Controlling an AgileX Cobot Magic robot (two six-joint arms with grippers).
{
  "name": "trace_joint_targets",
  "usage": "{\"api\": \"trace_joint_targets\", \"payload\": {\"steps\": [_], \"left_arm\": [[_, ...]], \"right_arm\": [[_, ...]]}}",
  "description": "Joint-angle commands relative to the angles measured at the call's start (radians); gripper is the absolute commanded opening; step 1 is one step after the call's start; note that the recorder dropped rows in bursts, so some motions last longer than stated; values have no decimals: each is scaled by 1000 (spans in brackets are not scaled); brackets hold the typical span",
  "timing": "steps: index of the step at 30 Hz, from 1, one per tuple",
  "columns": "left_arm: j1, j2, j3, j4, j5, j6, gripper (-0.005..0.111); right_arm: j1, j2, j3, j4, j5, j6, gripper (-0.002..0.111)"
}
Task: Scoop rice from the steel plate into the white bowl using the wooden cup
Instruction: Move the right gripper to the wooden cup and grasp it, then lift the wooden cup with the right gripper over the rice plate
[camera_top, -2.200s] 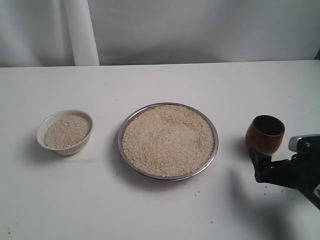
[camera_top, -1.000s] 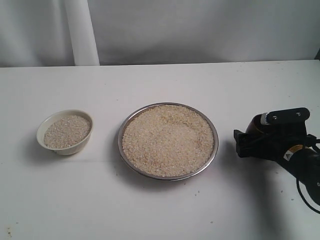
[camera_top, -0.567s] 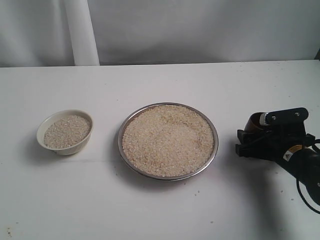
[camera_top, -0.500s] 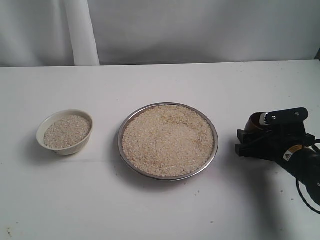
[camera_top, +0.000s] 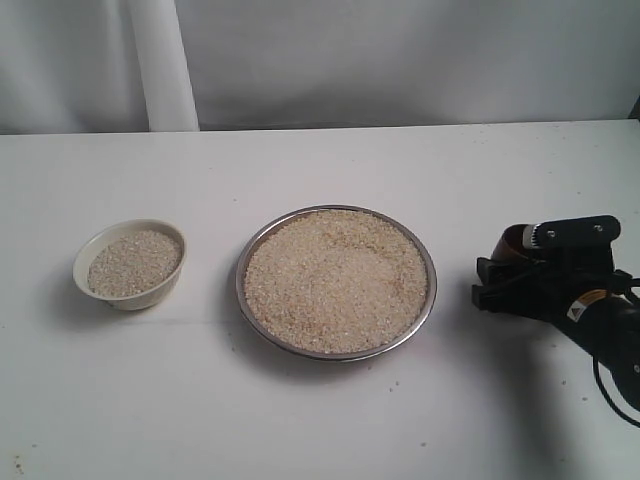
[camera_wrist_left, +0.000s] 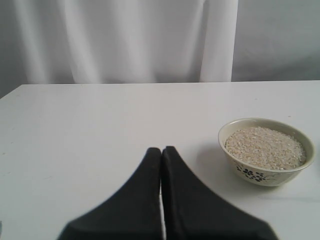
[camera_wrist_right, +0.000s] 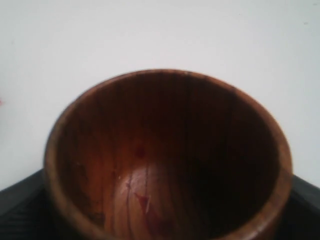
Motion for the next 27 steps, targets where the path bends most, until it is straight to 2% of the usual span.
{"api": "trace_joint_targets", "payload": {"steps": [1, 3, 10, 12, 23, 27], "left_arm": [[-3, -3, 2, 0, -6, -4, 0], [-3, -3, 2, 0, -6, -4, 0], [-3, -3, 2, 0, -6, -4, 0], [-3, -3, 2, 0, -6, -4, 0], [-3, -3, 2, 0, -6, -4, 0], [-3, -3, 2, 0, -6, -4, 0]], "right_arm": [[3, 2, -3, 25, -13, 9, 37], [3, 2, -3, 25, -24, 0, 35], [3, -36, -3, -30, -66, -33, 5], [3, -63, -3, -45, -54, -61, 0], [3, -337, -8, -103, 183, -81, 0], [31, -453, -110, -128, 507, -81, 0]]}}
